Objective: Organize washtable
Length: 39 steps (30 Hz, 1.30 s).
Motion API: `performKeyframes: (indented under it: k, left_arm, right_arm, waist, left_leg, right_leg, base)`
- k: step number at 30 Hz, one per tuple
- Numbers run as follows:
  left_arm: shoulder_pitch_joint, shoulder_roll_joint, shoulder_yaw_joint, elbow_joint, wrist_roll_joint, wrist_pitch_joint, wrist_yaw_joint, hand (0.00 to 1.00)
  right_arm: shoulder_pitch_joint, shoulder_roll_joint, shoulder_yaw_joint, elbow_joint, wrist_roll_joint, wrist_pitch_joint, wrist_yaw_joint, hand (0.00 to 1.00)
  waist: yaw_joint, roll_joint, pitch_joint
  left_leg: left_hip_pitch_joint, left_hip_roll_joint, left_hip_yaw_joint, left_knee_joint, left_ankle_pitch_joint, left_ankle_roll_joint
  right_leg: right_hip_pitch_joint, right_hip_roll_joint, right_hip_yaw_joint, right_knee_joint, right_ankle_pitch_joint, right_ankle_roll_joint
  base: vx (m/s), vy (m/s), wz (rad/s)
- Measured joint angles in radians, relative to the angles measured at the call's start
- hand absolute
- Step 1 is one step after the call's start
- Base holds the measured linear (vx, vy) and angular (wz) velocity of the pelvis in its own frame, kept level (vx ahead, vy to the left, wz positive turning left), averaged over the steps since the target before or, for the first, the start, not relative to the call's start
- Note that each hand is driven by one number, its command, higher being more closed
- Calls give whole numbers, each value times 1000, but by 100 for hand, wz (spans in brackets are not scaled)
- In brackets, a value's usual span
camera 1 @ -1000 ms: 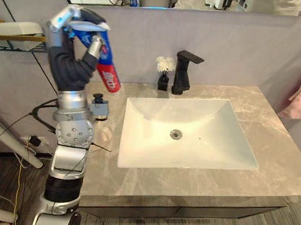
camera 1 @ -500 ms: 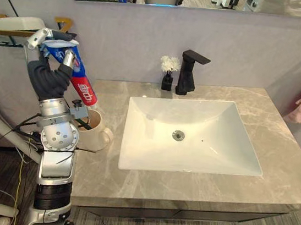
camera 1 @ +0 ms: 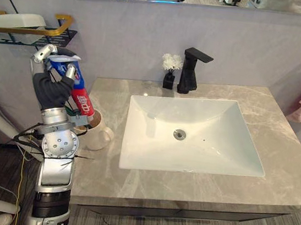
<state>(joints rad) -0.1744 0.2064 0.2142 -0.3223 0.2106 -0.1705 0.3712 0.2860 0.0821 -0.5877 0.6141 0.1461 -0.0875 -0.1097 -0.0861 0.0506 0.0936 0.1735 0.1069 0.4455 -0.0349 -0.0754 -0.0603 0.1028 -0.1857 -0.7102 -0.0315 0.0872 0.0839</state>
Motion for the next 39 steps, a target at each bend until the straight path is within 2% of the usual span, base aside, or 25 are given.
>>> performKeyframes:
  k: [5,13,14,21,39]
  left_arm:
    - [2,-13,0,0,1,0,0,100]
    - [48,-51,-7,3,1,1,-1,100]
    - [49,-51,-9,6,1,1,-1,0]
    - [63,-84,-19,19,0,0,-1,0]
    - [93,-87,-28,7,-4,-2,0,0]
  right_arm:
    - [0,0,2,0,0,4,0,0]
    - [-1,-1,11,1,0,8,0,0]
    - [-2,-2,16,1,0,8,0,0]
    - [-5,-3,33,1,0,8,-1,0]
    - [-6,-3,37,0,0,8,-1,0]
  waist:
    - [14,2,7]
    - [18,1,9]
    - [18,0,10]
    - [17,-2,11]
    - [19,-3,12]
  left_leg:
    - [9,0,1,0,-1,0]
    - [11,0,-1,0,-4,-1]
    - [11,0,-1,0,-4,-1]
    - [11,-1,-1,0,-5,-1]
    - [10,-1,-5,0,-5,-1]
  right_leg:
    - [8,0,2,-1,0,0]
    - [13,2,0,-7,2,3]
    - [13,2,0,-7,2,3]
    - [13,2,1,-7,2,3]
    - [13,1,-1,-8,2,3]
  base:
    - [0,0,0]
    - [0,0,0]
    - [0,0,0]
    - [0,0,0]
    - [0,0,0]
